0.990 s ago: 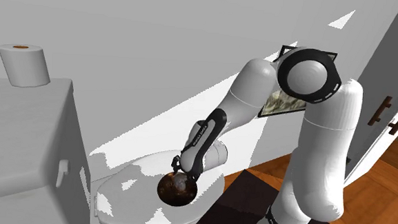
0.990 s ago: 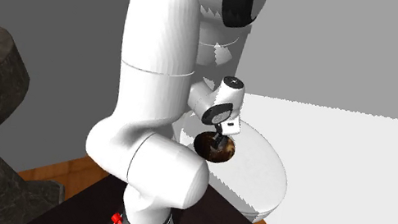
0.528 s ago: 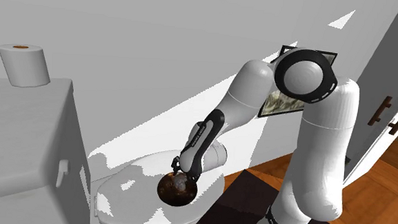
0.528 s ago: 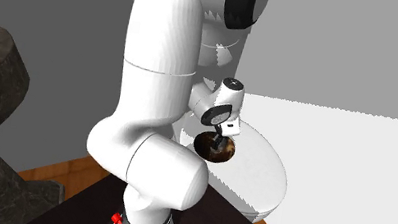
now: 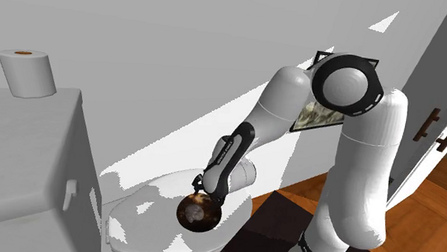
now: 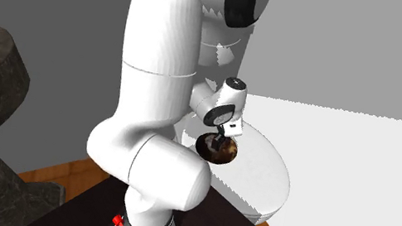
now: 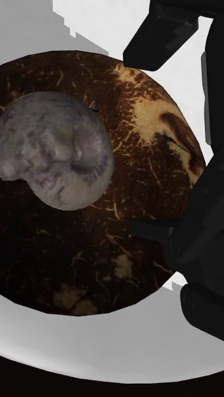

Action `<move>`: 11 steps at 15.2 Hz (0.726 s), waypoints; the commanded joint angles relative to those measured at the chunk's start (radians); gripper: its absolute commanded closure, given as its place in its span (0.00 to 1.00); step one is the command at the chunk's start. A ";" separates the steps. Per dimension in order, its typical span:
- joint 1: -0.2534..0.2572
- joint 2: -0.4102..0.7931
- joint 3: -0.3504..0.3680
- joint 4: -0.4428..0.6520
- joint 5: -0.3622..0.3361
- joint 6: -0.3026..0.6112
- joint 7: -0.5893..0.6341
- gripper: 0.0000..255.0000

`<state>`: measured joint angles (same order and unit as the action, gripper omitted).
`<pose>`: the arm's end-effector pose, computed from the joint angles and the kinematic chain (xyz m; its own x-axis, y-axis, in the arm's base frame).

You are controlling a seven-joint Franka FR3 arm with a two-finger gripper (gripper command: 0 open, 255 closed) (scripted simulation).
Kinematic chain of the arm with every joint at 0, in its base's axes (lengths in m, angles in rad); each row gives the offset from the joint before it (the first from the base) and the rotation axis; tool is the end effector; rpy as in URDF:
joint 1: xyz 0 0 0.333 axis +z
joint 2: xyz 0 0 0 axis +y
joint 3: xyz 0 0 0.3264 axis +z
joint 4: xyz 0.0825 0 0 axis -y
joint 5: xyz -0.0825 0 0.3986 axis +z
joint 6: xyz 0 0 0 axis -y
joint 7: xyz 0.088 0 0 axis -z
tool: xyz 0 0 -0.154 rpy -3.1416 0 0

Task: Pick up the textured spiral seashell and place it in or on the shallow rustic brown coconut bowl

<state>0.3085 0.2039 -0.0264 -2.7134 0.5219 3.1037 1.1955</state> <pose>0.4154 0.0769 0.1285 0.1419 -0.9890 -0.0408 -0.9736 -0.1320 -0.1864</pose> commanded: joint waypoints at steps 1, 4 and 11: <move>0.102 -0.080 -0.125 -0.031 -0.106 -0.053 0.087 0.00; 0.164 -0.176 -0.230 -0.065 -0.294 -0.112 0.231 0.00; 0.157 -0.176 -0.223 -0.065 -0.295 -0.112 0.232 0.00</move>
